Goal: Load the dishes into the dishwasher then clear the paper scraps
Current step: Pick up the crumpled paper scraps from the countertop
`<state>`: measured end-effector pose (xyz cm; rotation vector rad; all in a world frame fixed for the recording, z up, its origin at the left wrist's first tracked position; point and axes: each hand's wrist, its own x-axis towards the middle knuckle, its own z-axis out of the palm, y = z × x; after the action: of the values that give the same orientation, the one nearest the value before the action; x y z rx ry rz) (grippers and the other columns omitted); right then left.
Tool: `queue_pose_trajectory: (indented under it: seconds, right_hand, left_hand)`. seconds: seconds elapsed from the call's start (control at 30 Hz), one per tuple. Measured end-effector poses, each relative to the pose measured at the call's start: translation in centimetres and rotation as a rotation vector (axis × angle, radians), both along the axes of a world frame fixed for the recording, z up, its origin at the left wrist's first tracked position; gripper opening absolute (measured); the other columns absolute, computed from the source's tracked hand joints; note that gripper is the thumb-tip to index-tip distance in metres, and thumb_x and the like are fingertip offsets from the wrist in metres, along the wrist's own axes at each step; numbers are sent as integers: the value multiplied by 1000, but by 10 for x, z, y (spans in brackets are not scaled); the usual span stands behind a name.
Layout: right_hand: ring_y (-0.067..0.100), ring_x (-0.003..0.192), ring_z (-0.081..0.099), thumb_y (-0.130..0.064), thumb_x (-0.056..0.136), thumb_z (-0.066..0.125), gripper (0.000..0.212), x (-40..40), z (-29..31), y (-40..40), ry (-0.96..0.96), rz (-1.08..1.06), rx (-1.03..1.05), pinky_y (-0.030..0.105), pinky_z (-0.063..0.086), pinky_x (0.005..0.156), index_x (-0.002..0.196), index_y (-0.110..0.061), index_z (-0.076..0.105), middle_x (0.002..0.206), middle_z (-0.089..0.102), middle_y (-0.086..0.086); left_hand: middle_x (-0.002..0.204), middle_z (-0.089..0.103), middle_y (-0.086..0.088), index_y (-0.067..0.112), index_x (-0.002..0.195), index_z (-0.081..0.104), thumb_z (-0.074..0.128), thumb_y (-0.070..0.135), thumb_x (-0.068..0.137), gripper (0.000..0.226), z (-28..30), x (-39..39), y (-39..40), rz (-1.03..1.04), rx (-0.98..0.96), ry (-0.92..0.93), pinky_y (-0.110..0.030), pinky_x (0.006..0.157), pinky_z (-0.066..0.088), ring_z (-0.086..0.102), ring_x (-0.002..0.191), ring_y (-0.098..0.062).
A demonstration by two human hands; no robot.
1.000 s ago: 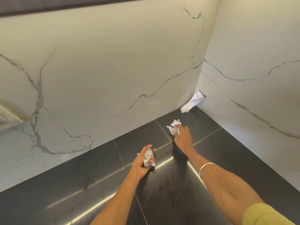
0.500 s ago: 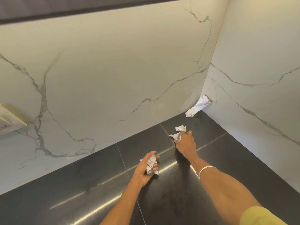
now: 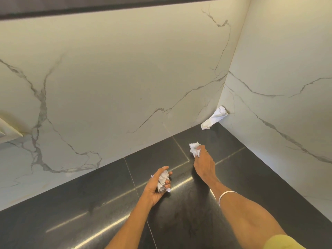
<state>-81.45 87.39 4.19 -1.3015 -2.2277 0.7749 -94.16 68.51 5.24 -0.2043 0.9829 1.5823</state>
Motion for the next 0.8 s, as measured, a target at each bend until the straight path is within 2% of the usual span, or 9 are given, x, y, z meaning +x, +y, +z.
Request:
queue_pose_trajectory:
  seconds: [0.13, 0.2, 0.33, 0.53, 0.6, 0.67, 0.8]
  right_hand:
    - [21, 102, 62, -21, 99, 52, 42, 1, -2, 1, 91, -62, -29, 30, 52, 81, 140, -23, 43, 119, 60, 2]
    - [22, 104, 61, -20, 100, 49, 44, 3, -2, 3, 105, -110, -14, 27, 47, 80, 144, -20, 43, 123, 56, 5]
    - [24, 95, 63, -18, 101, 47, 38, 2, 5, 8, 146, -167, -1, 25, 43, 73, 139, -22, 50, 116, 53, 5]
    - [24, 94, 60, -16, 100, 46, 36, -26, 20, 24, 120, -175, 8, 29, 42, 76, 133, -29, 52, 112, 48, -1]
    - [22, 90, 57, -17, 100, 47, 34, -36, 24, 28, 89, -158, 31, 30, 41, 74, 132, -29, 52, 107, 44, -4]
    - [23, 90, 53, -18, 99, 52, 32, -44, 26, 32, 6, -129, 91, 33, 44, 72, 130, -25, 52, 110, 47, 2]
    - [30, 102, 53, -27, 99, 54, 27, -47, 8, 37, -290, -18, 220, 37, 52, 74, 122, -16, 49, 118, 47, 14]
  left_hand:
    - [92, 64, -15, 5, 114, 68, 78, 20, 78, 41, 2, 0, -1, 3, 9, 12, -24, 44, 43, 46, 50, -15]
    - [92, 64, -15, 6, 115, 67, 78, 20, 76, 42, 1, 0, -2, 3, 21, 8, -24, 44, 44, 46, 50, -15]
    - [91, 63, -15, 6, 113, 68, 77, 20, 78, 39, 1, -1, -2, 7, 39, 4, -23, 44, 44, 47, 50, -15]
    - [94, 63, -14, 8, 114, 68, 76, 20, 83, 34, -2, -2, -3, 11, 46, 2, -23, 45, 42, 47, 52, -14]
    - [94, 63, -14, 8, 114, 69, 77, 20, 82, 34, -2, -2, -2, 14, 43, 6, -23, 45, 42, 47, 52, -14]
    - [95, 63, -14, 8, 114, 69, 78, 20, 81, 36, -4, -2, -2, 19, 41, 4, -23, 43, 42, 47, 51, -14]
    - [93, 63, -14, 6, 114, 67, 77, 19, 81, 37, -3, -1, -1, 25, 38, -5, -22, 42, 42, 47, 50, -14]
